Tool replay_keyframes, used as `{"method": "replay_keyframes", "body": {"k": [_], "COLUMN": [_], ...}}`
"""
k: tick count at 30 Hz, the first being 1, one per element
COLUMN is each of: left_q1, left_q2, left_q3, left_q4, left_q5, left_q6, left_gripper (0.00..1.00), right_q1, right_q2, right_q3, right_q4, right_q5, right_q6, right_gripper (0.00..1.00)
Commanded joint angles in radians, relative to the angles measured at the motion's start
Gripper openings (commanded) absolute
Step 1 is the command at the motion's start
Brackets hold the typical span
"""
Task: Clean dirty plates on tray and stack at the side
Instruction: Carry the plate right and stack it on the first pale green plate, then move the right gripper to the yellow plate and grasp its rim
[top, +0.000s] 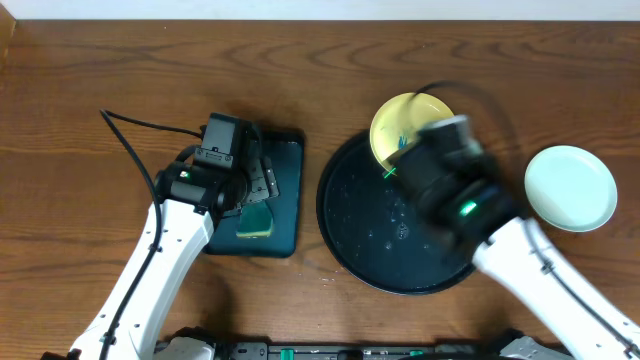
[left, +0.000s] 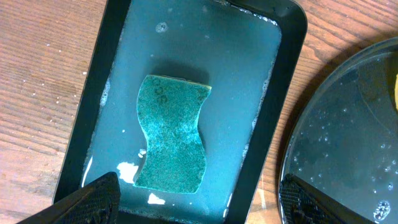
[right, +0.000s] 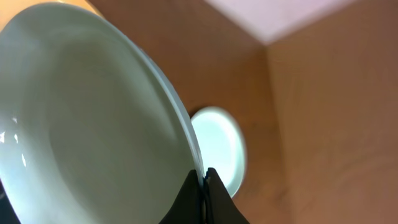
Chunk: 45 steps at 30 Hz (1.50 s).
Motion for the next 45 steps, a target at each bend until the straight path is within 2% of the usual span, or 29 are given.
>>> {"method": "replay_keyframes", "body": {"k": [1, 6, 9, 14, 20, 25, 30, 32, 33, 36, 37, 39, 42, 45], "left_q1": [0.003, 0.003, 0.003, 0.003, 0.003, 0.003, 0.003, 0.003, 0.003, 0.003, 0.003, 0.003, 0.003, 0.003], "left_q2": [0.004, 0.004, 0.004, 0.004, 0.004, 0.004, 0.004, 0.004, 0.004, 0.004, 0.004, 0.004, 0.004, 0.004], "left_q3": [0.021, 0.021, 0.021, 0.021, 0.021, 0.021, 0.021, 0.021, 0.021, 0.021, 0.021, 0.021, 0.021, 0.021], "left_q4": [-0.004, -0.004, -0.004, -0.004, -0.004, -0.004, -0.004, -0.004, -0.004, -0.004, -0.004, -0.004, -0.004, -0.004], "left_q5": [-0.002, -0.002, -0.002, -0.002, -0.002, -0.002, -0.002, -0.002, -0.002, -0.002, -0.002, -0.002, -0.002, -0.002], "left_q6": [0.006, 0.006, 0.006, 0.006, 0.006, 0.006, 0.006, 0.006, 0.006, 0.006, 0.006, 0.006, 0.006, 0.006], "left_gripper": [0.83, 0.83, 0.83, 0.83, 0.83, 0.83, 0.83, 0.83, 0.83, 0.83, 0.83, 0.83, 0.83, 0.83], "right_q1": [-0.232, -0.616, -0.811, -1.091, -1.298, -1.362, -1.359, -1.360, -1.360, -1.356, -1.346, -1.316, -1.224, -1.097], "right_q2": [-0.016, -0.016, -0.014, 0.014, 0.103, 0.230, 0.338, 0.349, 0.342, 0.304, 0.273, 0.223, 0.151, 0.125], "right_q3": [0.019, 0.019, 0.019, 0.019, 0.019, 0.018, 0.018, 0.019, 0.022, 0.035, 0.038, 0.038, 0.038, 0.038], "right_q4": [0.019, 0.065, 0.094, 0.152, 0.203, 0.187, 0.199, 0.227, 0.246, 0.280, 0.304, 0.323, 0.306, 0.265], "right_q5": [-0.451, -0.805, -0.945, -0.974, -0.935, -0.864, -0.944, -1.022, -1.120, -1.379, -1.497, -1.594, -1.602, -1.553], "right_q6": [0.014, 0.016, 0.023, 0.138, 0.192, 0.189, 0.114, 0.077, 0.028, -0.032, -0.039, -0.049, -0.096, -0.150], "right_gripper": [0.01, 0.01, 0.01, 0.01, 0.01, 0.01, 0.01, 0.18, 0.25, 0.40, 0.43, 0.46, 0.55, 0.56]}}
